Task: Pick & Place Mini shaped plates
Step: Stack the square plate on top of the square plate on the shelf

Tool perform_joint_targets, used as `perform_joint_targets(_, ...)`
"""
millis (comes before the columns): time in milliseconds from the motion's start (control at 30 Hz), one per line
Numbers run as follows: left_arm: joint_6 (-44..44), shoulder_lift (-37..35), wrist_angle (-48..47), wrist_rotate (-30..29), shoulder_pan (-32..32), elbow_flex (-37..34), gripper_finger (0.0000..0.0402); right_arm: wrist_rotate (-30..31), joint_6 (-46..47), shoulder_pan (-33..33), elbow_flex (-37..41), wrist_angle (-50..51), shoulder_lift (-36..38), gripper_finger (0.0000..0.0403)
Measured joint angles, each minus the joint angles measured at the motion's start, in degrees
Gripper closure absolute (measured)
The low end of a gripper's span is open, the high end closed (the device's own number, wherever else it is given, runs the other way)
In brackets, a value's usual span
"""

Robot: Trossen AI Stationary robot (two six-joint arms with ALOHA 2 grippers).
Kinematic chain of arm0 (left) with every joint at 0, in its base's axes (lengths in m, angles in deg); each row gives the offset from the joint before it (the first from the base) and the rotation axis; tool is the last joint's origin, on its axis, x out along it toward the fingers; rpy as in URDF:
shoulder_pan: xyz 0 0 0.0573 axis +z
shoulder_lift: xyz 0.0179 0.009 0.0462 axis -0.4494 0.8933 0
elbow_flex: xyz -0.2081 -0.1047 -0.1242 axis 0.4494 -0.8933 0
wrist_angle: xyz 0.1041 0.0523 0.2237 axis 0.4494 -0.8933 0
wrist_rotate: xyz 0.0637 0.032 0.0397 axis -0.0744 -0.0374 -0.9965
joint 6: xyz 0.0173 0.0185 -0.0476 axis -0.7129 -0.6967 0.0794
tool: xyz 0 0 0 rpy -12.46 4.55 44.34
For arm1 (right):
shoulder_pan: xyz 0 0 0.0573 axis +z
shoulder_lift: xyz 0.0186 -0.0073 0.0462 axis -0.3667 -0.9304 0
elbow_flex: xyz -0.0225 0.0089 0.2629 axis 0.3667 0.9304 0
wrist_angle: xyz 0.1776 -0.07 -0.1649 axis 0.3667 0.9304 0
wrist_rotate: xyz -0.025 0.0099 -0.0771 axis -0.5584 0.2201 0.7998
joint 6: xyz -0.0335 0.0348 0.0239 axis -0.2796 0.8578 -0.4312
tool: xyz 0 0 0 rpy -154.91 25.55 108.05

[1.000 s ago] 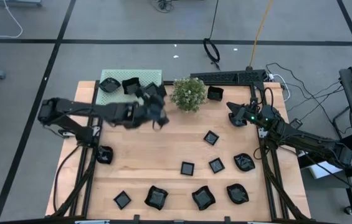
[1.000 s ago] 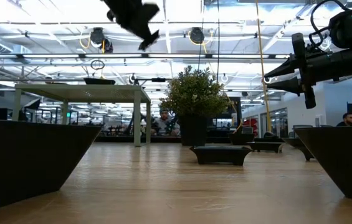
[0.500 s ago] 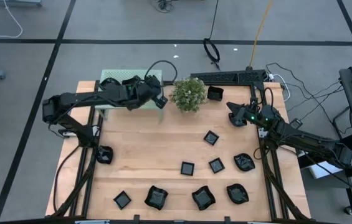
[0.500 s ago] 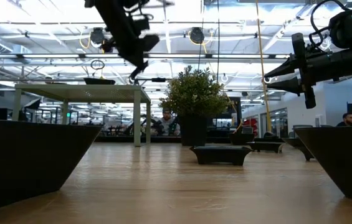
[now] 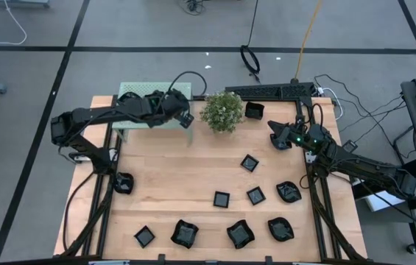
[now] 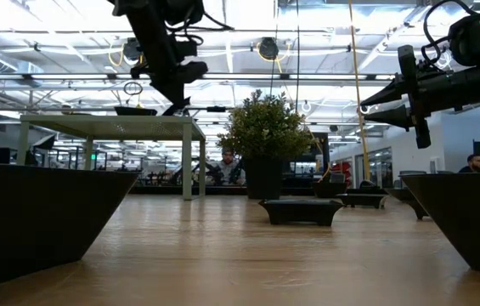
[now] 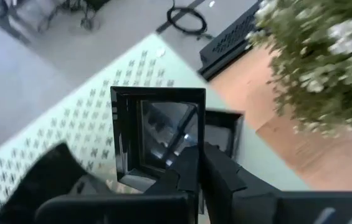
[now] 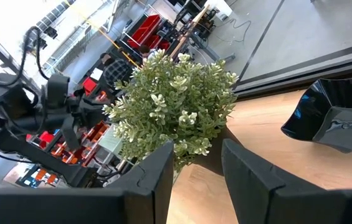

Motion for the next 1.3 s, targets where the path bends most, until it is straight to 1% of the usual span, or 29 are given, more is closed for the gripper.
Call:
perform_joint_targets(167, 2.53, 0.0, -1.46, 1.55, 0.32, 0.0, 0.0393, 0.0, 0.0, 0.0, 0.0, 0.0, 0.01, 0.028)
perform_joint_targets(367, 0.61, 0.0, -1.44, 1.54, 0.34, 0.0, 0.0392, -0.02, 0.0, 0.0, 0.0, 0.0, 0.01, 0.028)
perform_joint_targets(500, -3.41, 0.0, -1.33, 1.45, 0.32, 0.0, 0.0395, 0.0, 0.0, 0.0, 0.0, 0.0, 0.02, 0.028)
perform_joint_targets(733, -8.92, 0.0, 1.53, 1.34, 0.32, 0.0, 0.0386, 0.0, -0.02, 0.0, 0.0, 0.0, 0.0, 0.028)
perform_joint_targets(900, -8.04, 0.0, 0.85, 1.36, 0.32, 0.02, 0.0395, 0.0, -0.01, 0.0, 0.0, 0.0, 0.0, 0.028)
perform_joint_targets(1100, -7.77, 0.0, -1.41, 2.32, 0.32, 0.02, 0.0383, 0.0, -0.01, 0.01, 0.0, 0.0, 0.02, 0.028)
perform_joint_targets(1300, -8.25, 0.0, -1.31, 2.83, 0.43, 0.02, 0.0389, 0.0, 0.0, 0.0, 0.0, 0.0, 0.0, 0.028)
